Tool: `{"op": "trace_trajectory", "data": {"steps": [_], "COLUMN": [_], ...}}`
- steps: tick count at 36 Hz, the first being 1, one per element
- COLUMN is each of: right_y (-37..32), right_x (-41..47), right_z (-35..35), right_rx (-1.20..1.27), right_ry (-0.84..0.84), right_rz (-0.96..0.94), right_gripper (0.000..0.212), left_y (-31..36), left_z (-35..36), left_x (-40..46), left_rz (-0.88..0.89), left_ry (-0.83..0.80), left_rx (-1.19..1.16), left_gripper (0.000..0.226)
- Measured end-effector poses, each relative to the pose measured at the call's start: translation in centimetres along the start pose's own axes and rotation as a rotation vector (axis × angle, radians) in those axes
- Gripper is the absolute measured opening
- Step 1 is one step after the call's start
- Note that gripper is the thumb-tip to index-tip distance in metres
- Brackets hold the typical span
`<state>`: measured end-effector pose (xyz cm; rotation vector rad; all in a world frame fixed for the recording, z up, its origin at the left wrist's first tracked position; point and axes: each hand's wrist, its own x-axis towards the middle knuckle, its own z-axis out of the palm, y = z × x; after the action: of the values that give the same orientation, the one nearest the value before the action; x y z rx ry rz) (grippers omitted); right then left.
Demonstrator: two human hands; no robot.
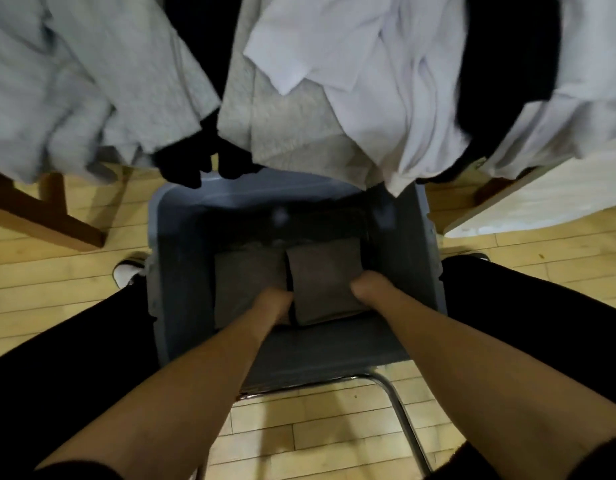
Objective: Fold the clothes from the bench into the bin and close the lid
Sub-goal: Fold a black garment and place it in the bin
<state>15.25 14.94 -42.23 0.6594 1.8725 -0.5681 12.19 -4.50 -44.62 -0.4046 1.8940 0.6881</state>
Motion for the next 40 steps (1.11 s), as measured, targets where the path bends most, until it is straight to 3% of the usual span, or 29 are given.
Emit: {"op": "trace_trajectory", "data": {"steps": [1, 7, 10, 14, 16, 22, 24, 28, 32, 37, 40], "right_y": [-0.3, -1.9, -1.7, -0.8, -0.1, 1.5, 2.0, 2.6, 3.0, 3.0, 3.2], "right_x": [-1.1, -7.2, -11.1, -16.1, -19.0, -23.8, -23.6, -22.2, -20.6, -19.1, -18.8], "right_z": [-0.3, -3.0, -5.3, -9.2, -11.4, -17.1, -19.0, -21.5, -22.5, -23.1, -23.8], "right_rx": [0.090, 0.101, 0.109, 0.221, 0.287, 0.378, 0.295, 0.143, 0.192, 0.347, 0.391], "right_ry": [0.025, 0.127, 0.179, 0.316, 0.456, 1.088, 1.222, 1.181, 0.992, 1.005, 1.005], "right_rz": [-0.024, -0.210, -0.270, -0.383, -0.483, -0.695, -0.706, -0.618, -0.567, -0.629, -0.619], "right_gripper": [0.041, 0.032, 0.022, 0.021, 0.021, 0.010, 0.021, 0.047, 0.059, 0.048, 0.048], "left_y": [0.5, 3.6, 5.7, 8.9, 10.9, 17.5, 19.9, 23.5, 26.2, 28.1, 28.7], "left_z": [-0.6, -2.9, -3.9, -5.2, -5.6, -5.5, -5.3, -4.1, -2.7, -2.4, -3.2], "left_x": [-1.2, -7.5, -11.4, -16.5, -19.0, -24.3, -25.1, -24.8, -23.2, -22.1, -22.0], "left_rz": [0.025, 0.231, 0.411, 0.626, 0.746, 1.011, 1.104, 1.193, 1.056, 0.972, 0.945], "left_ry": [0.007, 0.074, 0.132, 0.204, 0.286, 0.496, 0.561, 0.622, 0.608, 0.729, 0.691], "left_rx": [-0.018, -0.003, 0.025, 0.077, 0.098, 0.039, 0.098, 0.344, 0.391, 0.535, 0.525], "left_gripper": [0.036, 0.021, 0.009, 0.011, 0.011, 0.008, 0.014, 0.034, 0.049, 0.033, 0.013]}}
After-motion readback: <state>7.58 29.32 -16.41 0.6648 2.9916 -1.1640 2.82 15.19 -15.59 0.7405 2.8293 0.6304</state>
